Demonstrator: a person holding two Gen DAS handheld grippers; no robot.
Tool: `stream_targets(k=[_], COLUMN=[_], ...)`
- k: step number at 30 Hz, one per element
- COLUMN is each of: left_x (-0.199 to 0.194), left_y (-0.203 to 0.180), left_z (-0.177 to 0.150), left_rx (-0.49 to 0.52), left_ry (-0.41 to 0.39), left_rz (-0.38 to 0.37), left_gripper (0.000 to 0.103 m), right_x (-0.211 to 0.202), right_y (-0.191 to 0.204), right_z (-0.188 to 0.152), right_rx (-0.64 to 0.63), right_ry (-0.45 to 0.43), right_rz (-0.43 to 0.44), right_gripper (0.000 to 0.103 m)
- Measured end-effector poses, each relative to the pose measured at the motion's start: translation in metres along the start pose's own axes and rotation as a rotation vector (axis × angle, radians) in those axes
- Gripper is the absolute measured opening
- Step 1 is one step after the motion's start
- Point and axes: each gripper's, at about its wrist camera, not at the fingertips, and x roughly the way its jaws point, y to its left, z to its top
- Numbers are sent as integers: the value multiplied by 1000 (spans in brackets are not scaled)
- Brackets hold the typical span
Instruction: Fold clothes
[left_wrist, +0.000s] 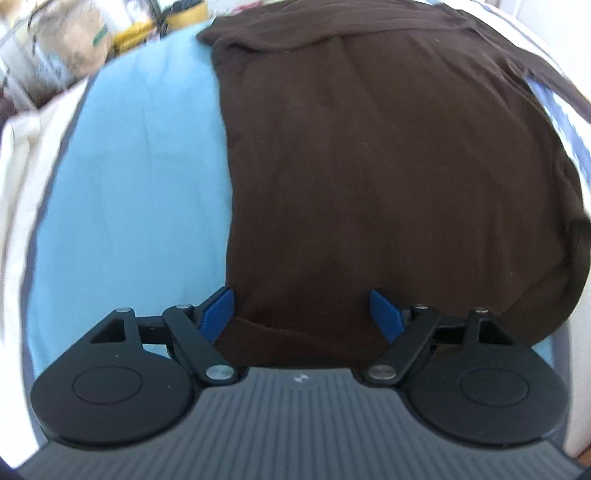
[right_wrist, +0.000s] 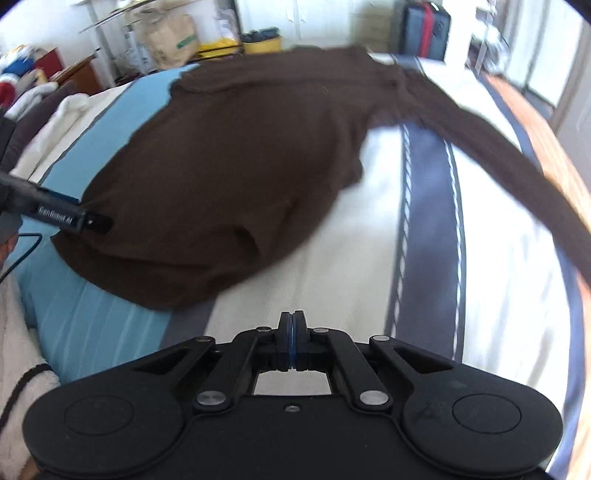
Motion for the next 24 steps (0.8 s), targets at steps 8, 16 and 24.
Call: stream_targets(k=[8,16,24], left_x=[-33,-54,-28], left_y=[-9,-99,-246], left_z=[4,91,159], left_rx=[5,203,284], left_ry=[-223,-355,-301], left_rz=[-59,-224,-370], left_gripper=[81,79,59], right_x=[-50,-54,-43], right_y=[-64,-212,-284], right_z=[32,42,-64], right_rx=[297,758,1298], right_ry=[-232,-222,-284], right_rz=[31,-33,23], right_gripper=[37,62,63])
